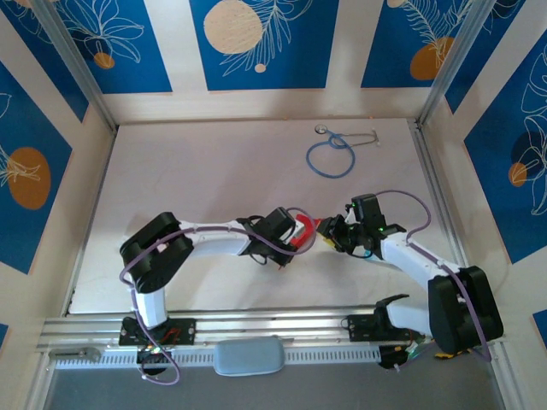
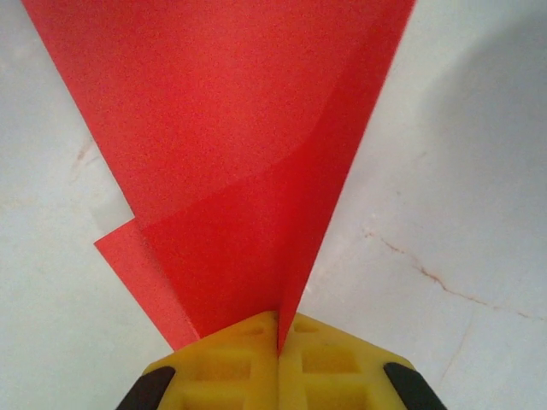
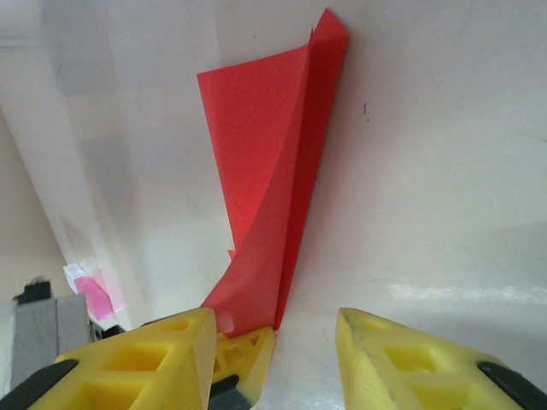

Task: Fold a paper plane with a square sheet of paper (pick it up from the middle)
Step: Fold the wing for the fifth time at the center of the table.

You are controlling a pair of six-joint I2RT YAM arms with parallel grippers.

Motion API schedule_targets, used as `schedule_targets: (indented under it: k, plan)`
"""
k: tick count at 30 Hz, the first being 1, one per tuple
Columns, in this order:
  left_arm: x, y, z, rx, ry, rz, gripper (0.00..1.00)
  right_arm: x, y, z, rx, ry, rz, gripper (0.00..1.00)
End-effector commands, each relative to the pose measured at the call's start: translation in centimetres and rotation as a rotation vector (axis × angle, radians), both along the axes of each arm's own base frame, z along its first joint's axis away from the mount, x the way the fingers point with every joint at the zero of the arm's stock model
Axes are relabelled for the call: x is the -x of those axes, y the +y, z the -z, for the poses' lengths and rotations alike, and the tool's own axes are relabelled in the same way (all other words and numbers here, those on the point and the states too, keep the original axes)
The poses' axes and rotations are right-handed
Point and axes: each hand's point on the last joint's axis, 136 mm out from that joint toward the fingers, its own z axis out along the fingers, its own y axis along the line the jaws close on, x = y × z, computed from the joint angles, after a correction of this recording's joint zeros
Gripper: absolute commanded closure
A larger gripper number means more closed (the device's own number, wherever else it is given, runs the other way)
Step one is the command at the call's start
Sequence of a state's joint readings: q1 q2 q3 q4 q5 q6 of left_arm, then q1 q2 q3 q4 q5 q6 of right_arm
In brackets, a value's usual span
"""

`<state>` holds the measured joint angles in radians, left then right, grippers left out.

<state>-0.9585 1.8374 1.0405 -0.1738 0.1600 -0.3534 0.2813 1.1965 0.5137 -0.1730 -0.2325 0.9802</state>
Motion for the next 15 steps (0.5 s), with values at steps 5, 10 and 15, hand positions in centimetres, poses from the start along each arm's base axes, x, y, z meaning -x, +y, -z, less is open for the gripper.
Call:
schedule_targets:
  k: [5,10,15]
  plan:
    - [1.1,-0.1,1.0,0.053,0.119,-0.007,0.88,1.3,0.9,0.5,-0.026,0.018,-0.044,0.60]
    - [1.0,-0.5,0.5,0.073,0.117,-0.002,0.82,1.5,1.4,1.2,-0.031,0.042,-0.063,0.60]
    - [0.8,-0.9,0.1,0.094,0.116,-0.003,0.80,1.5,1.9,1.7,-0.038,0.055,-0.077,0.62]
